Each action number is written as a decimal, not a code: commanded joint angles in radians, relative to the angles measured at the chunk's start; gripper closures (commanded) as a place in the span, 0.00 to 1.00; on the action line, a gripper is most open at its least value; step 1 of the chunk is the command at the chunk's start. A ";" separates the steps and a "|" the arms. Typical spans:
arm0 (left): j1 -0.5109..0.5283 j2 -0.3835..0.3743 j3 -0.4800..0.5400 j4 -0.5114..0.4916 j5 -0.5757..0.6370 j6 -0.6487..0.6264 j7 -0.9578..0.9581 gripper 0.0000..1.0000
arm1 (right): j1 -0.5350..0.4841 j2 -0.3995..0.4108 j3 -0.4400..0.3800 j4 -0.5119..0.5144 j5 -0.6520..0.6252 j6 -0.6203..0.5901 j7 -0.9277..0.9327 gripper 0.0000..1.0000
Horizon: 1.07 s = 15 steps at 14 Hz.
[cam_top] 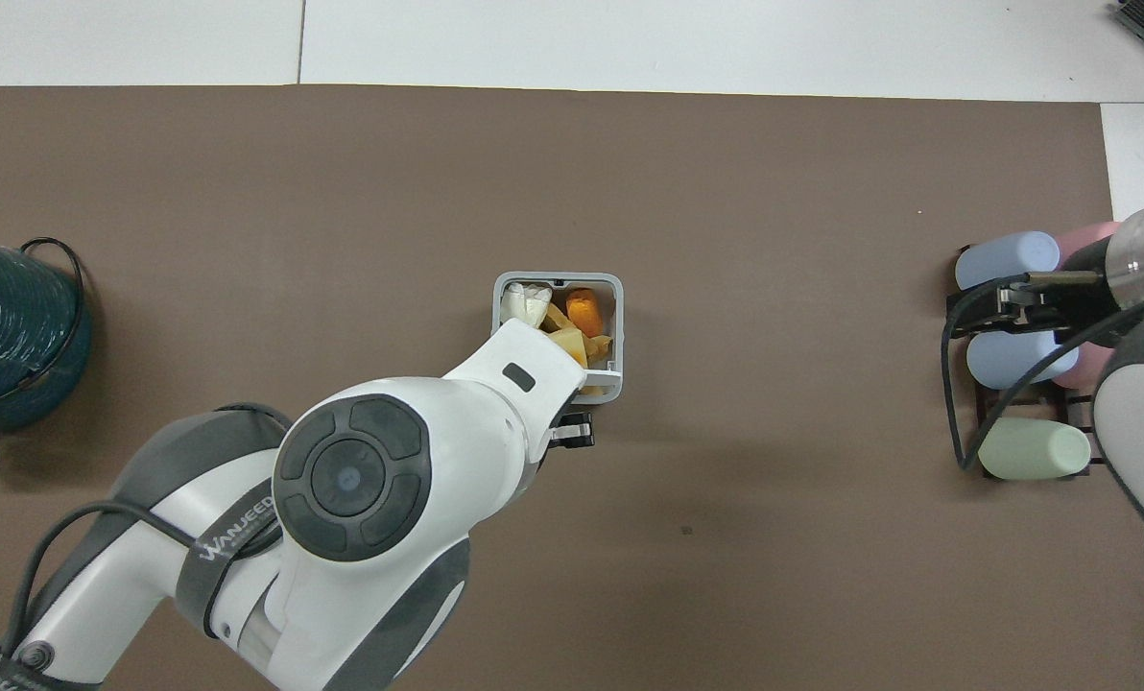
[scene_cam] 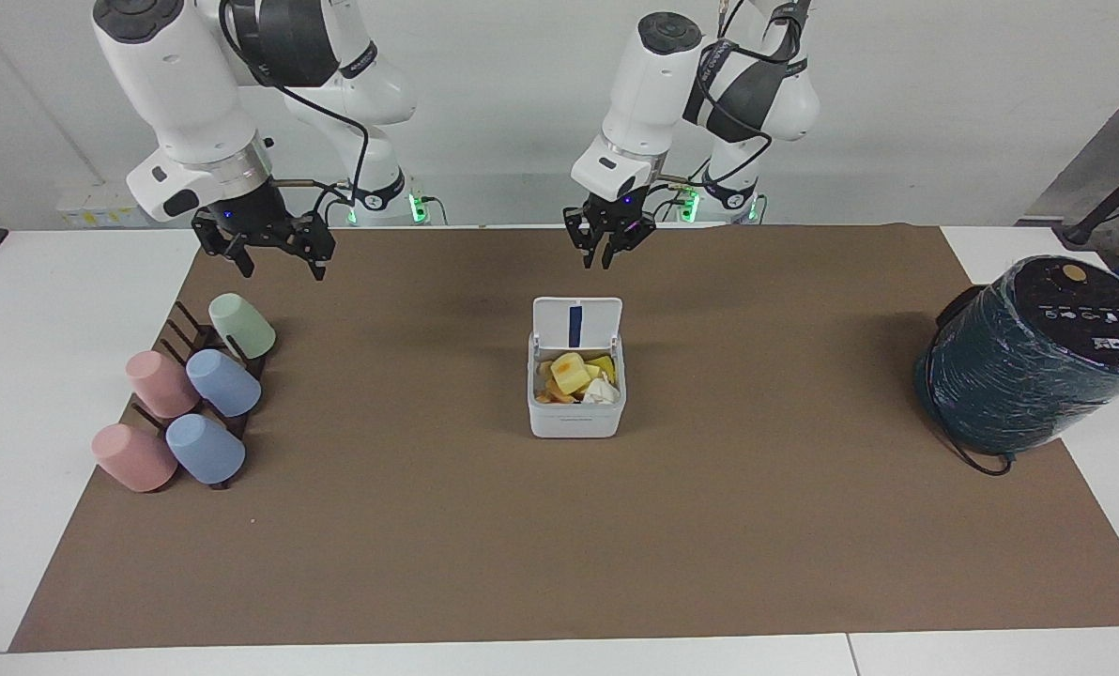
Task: Close trash can lid
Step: 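Push the raised lid down over the can with the left gripper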
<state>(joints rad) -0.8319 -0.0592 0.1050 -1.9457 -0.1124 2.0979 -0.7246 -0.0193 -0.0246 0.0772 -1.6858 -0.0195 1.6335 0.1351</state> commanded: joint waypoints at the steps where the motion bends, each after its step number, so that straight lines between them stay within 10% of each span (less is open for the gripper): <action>1: -0.033 -0.007 0.016 -0.041 -0.012 0.086 -0.053 0.80 | -0.007 -0.011 0.006 -0.011 0.004 -0.004 0.012 0.00; 15: -0.016 0.065 0.019 -0.039 -0.041 0.271 -0.079 0.97 | -0.007 -0.011 0.006 -0.011 0.004 -0.006 0.012 0.00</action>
<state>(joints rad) -0.8464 0.0093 0.1170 -1.9697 -0.1266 2.3420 -0.7979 -0.0193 -0.0246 0.0772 -1.6858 -0.0195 1.6335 0.1351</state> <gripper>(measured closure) 0.969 0.000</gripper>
